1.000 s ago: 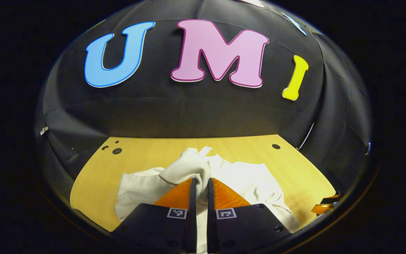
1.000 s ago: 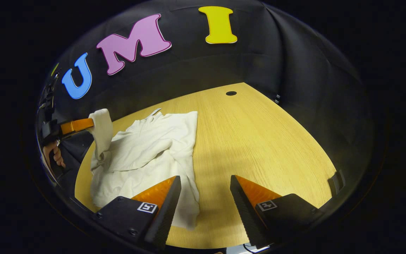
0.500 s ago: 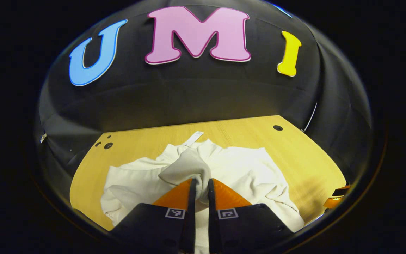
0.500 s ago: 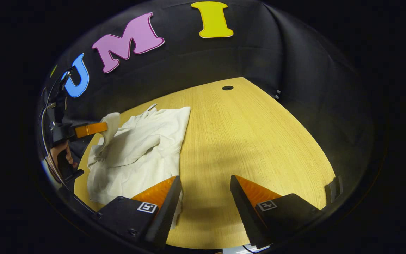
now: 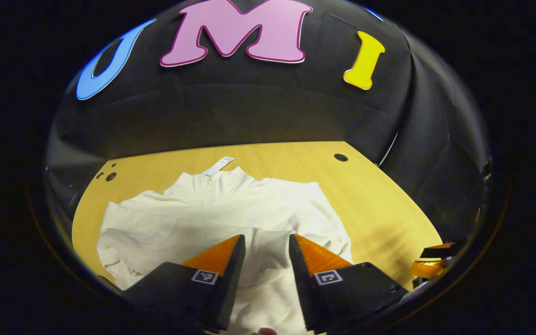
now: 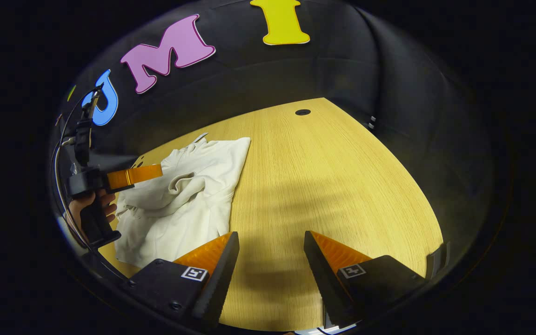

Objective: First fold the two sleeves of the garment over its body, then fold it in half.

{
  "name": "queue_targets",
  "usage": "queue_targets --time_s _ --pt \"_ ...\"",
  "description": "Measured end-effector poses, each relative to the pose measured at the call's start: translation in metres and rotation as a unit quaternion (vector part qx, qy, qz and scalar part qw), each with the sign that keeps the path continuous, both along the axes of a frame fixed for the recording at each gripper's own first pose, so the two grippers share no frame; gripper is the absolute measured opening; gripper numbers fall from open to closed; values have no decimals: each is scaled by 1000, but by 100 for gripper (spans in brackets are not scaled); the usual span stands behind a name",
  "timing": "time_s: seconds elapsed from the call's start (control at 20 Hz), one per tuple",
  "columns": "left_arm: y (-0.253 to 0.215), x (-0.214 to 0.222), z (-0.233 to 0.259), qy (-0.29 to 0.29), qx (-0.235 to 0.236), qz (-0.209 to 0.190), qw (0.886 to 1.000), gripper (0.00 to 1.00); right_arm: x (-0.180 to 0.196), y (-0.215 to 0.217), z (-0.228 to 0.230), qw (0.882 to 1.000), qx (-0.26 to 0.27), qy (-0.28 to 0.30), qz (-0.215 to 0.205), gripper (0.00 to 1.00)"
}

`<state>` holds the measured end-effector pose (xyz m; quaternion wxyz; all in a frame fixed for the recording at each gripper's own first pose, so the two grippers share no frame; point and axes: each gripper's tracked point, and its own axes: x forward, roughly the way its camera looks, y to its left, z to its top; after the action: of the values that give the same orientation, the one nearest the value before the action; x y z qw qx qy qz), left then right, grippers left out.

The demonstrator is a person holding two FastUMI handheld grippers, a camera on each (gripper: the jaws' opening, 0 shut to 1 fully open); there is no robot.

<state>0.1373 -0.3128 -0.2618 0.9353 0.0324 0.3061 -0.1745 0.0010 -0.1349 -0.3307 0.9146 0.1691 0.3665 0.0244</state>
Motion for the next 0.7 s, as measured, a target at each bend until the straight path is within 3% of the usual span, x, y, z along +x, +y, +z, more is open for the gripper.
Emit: queue_targets --time_s 0.15,0.2,0.25,0.35,0.45,0.5,0.6,0.65,0.7 --pt "5 -19 1 15 -17 -2 1000 86 -1 9 0 1000 1 0 6 87" --pt "12 -25 2 16 -14 1 1000 88 -3 13 1 1000 1 0 10 87" --pt "21 -31 3 17 -12 2 1000 84 -5 18 2 1000 1 1 14 87" --pt "41 -45 9 17 -7 7 1000 90 -9 31 8 1000 8 0 24 87" --pt "70 -61 13 17 -1 16 1000 90 -14 45 14 999 12 1 36 91" --pt "85 -70 15 19 0 21 1000 90 -17 52 14 999 10 1 41 98" --pt "119 -88 14 26 8 35 999 90 -24 63 17 999 1 3 51 99" --pt "137 -98 11 33 10 44 998 85 -26 69 16 998 -4 5 57 99" --pt "154 -107 7 40 11 54 998 90 -29 73 16 998 -9 7 61 99"
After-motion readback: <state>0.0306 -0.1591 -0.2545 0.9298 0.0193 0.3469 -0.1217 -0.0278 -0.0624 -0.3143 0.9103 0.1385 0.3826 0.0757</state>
